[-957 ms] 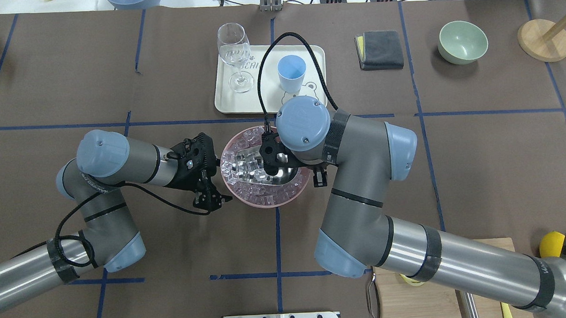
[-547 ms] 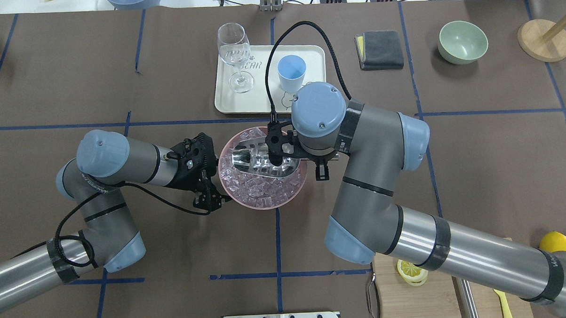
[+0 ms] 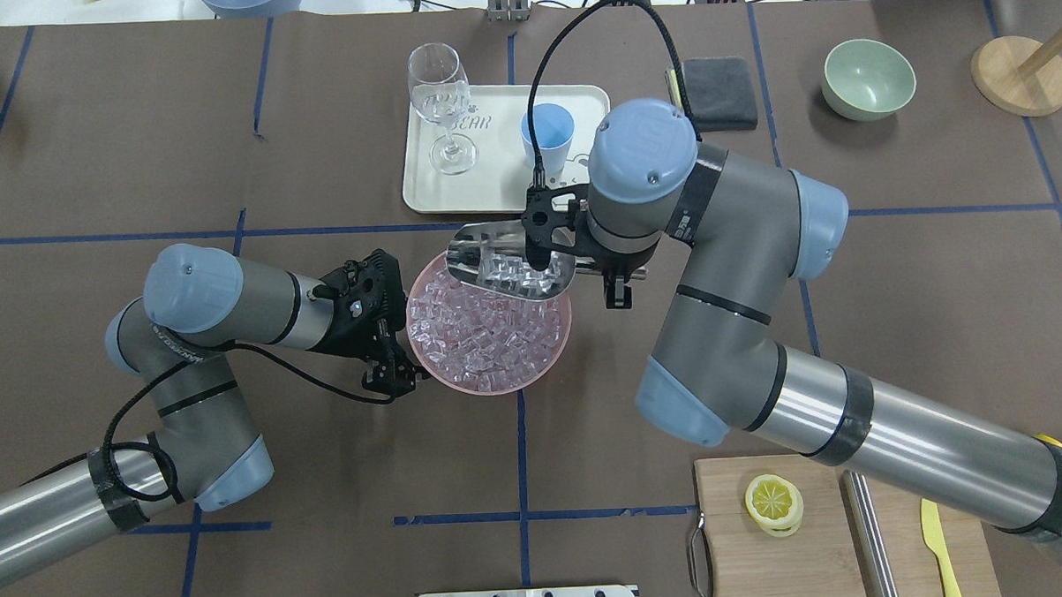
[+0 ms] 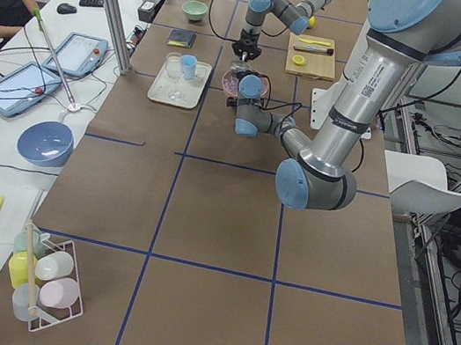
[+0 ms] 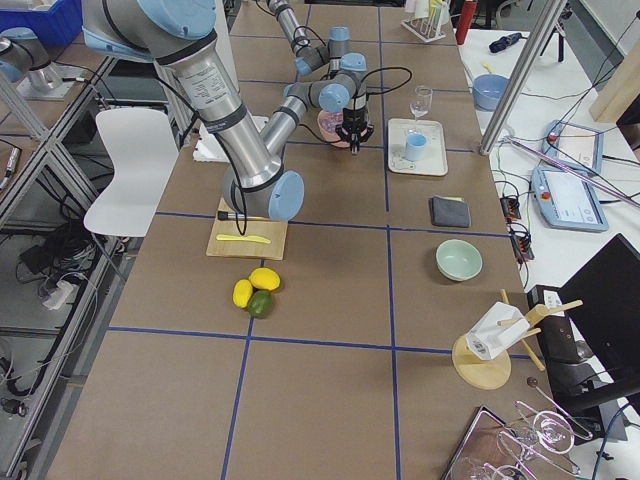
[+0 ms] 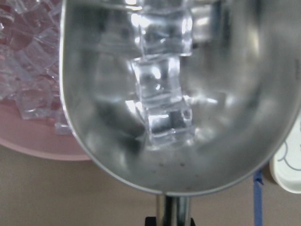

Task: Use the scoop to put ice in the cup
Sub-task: 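Lift the ice-filled scoop with the right gripper while the left releases the bowl, then move the scoop over the blue cup with the right gripper while the left retracts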

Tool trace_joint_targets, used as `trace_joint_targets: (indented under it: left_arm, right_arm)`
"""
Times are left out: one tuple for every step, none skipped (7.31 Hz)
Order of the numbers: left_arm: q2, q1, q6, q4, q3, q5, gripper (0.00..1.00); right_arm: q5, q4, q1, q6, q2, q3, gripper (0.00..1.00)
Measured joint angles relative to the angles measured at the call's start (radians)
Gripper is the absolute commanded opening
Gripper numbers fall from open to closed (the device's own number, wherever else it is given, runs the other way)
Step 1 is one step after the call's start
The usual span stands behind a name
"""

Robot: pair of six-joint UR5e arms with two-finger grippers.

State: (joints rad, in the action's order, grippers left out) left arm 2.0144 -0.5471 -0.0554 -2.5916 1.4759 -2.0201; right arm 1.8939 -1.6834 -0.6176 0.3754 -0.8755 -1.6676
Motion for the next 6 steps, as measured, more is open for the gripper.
trace_joint_targets:
  left_arm:
    - [-0.003,-0.003,-0.001,0.001,0.001,0.0,0.98]
    - [-0.007,-0.011,0.0,0.002,0.003,0.001,0.98]
    - [-0.016,-0.03,0.001,0.004,0.011,0.0,0.98]
    - [-0.039,-0.06,0.001,0.007,0.03,-0.002,0.99]
    - [-0.074,-0.101,0.001,0.011,0.053,-0.002,1.0]
    - [-0.102,-0.147,0.0,0.014,0.066,-0.002,1.0]
  right_arm:
    - [0.05,-0.005,-0.043,-0.004,-0.001,-0.006,0.0]
    - [0.091,-0.01,-0.08,-0.013,-0.001,-0.009,0.0]
    - [0.124,-0.02,-0.109,-0.032,-0.001,-0.011,0.0]
    - [0.147,-0.034,-0.131,-0.067,0.0,-0.015,0.0]
    - [0.158,-0.055,-0.148,-0.106,0.001,-0.025,0.0]
    - [0.162,-0.094,-0.163,-0.137,0.004,-0.042,0.0]
